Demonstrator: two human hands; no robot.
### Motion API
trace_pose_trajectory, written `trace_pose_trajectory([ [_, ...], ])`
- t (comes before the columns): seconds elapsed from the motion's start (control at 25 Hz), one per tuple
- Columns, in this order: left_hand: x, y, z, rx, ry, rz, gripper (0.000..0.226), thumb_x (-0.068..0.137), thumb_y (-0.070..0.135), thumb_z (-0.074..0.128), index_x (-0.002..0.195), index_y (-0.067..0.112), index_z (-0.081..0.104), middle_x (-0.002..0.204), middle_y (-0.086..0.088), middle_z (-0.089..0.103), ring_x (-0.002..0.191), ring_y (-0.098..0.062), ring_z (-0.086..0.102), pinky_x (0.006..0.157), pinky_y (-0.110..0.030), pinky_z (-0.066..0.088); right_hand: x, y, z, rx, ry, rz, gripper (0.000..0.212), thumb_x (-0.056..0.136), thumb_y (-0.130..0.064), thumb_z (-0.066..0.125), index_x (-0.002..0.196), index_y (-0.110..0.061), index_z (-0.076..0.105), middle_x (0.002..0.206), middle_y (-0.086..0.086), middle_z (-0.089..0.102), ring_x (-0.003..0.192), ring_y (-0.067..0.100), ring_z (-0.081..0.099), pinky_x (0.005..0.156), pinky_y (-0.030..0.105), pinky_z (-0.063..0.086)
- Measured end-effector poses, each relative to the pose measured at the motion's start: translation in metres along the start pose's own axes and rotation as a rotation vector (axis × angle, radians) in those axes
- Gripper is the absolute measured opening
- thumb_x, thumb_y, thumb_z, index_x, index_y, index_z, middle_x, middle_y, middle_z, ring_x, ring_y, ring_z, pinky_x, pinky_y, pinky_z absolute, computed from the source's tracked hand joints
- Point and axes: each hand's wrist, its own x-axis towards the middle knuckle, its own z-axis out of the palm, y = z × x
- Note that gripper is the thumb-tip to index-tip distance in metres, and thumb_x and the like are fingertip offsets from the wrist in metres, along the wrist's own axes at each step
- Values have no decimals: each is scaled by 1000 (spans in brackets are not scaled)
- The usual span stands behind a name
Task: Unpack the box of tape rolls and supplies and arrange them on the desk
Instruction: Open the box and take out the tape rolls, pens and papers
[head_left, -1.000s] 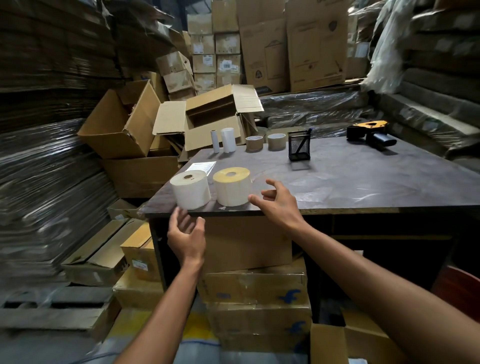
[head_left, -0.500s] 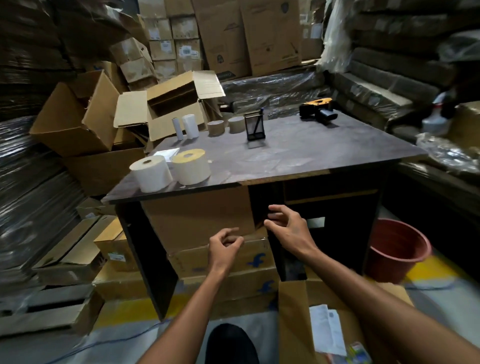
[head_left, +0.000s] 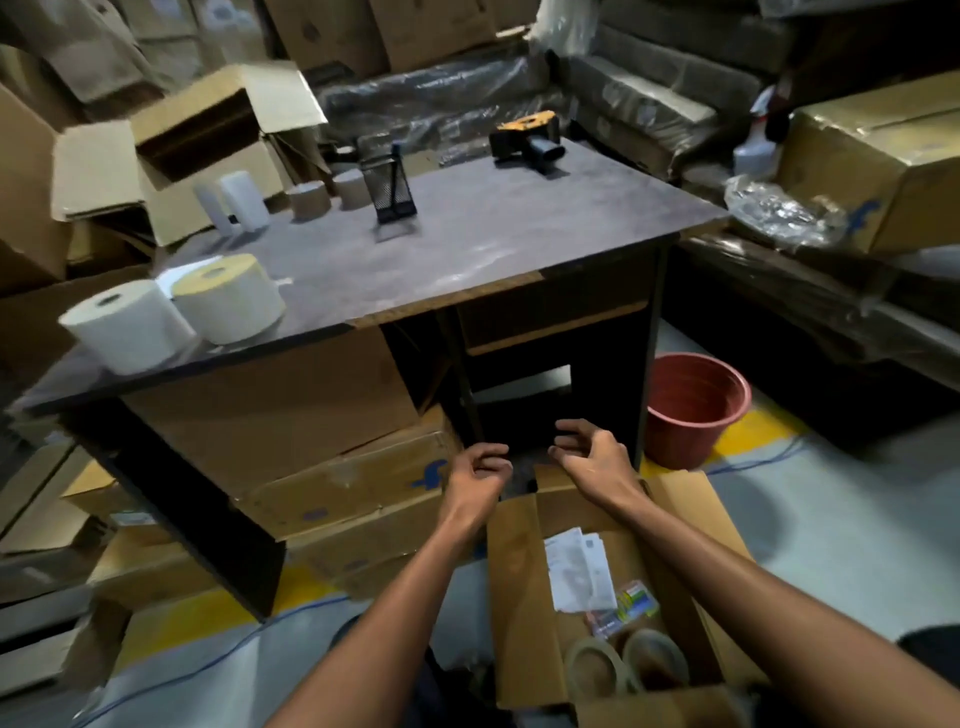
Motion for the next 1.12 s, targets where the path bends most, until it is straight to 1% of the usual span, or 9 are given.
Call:
trace_pose_trajectory([
  [0.08,6,-12,25,30,-49,-13,21,88,4,65,109,9,68,95,2,68,85,-9,64,75,-16,51,4,24,-7,0,20,77,36,85,-7,69,121,-8,63,102,14,70,86,15,66,63,-2,40],
  [0.16,10,-25,52,37,-26,-26,22,85,-3,63,103,8,71,86,-2,68,75,-13,62,63,-12,46,8,51,-12,6,12,148,36,85,3,64,121,0,61,94,24,66,84,22,62,57,3,38],
  [0.24,10,-41,79,88,-42,-22,20,86,-2,61,102,5,72,82,-4,68,72,-14,61,57,-12,42,11,79,-18,-30,12,232,35,83,-1,65,117,-5,63,89,15,67,82,19,63,61,12,44],
  [0.4,7,-82,120,116,-142,-112,23,83,3,66,104,7,74,91,-3,73,80,-13,67,66,-13,50,8,146,-24,-148,-43,280,18,81,-13,71,97,-12,64,84,4,68,79,15,61,71,24,44],
  [0.52,5,-116,152,158,-239,-250,27,75,9,74,101,16,74,85,-3,75,77,-14,69,68,-22,52,4,199,-21,-206,-80,363,31,78,-19,74,106,-12,66,94,6,71,89,23,66,80,30,50],
  [0.72,-3,-160,191,250,-349,-401,32,76,16,79,106,18,71,92,1,70,82,-13,66,74,-19,53,-1,278,-13,-349,-195,442,39,76,-22,75,114,-13,66,106,10,72,102,29,68,86,33,53],
  [0.92,-5,-214,224,351,-416,-529,42,64,20,85,102,24,68,104,-2,70,100,-22,67,85,-34,57,-11,320,-1,-683,-465,486,49,86,-30,67,130,-11,54,124,18,62,114,37,59,94,37,47],
  [1.0,-4,-248,234,418,-420,-551,61,52,32,85,109,32,63,111,0,66,105,-23,65,85,-35,57,-11,339,4,-746,-556,501,48,90,-30,62,132,-11,50,127,19,59,115,37,58,93,37,47],
  [1.12,-10,-255,234,581,-541,-525,79,65,35,77,137,32,45,135,-3,46,126,-28,49,101,-36,47,-14,371,18,-817,-619,507,61,91,-29,64,143,-11,39,130,19,58,118,37,58,94,39,46],
])
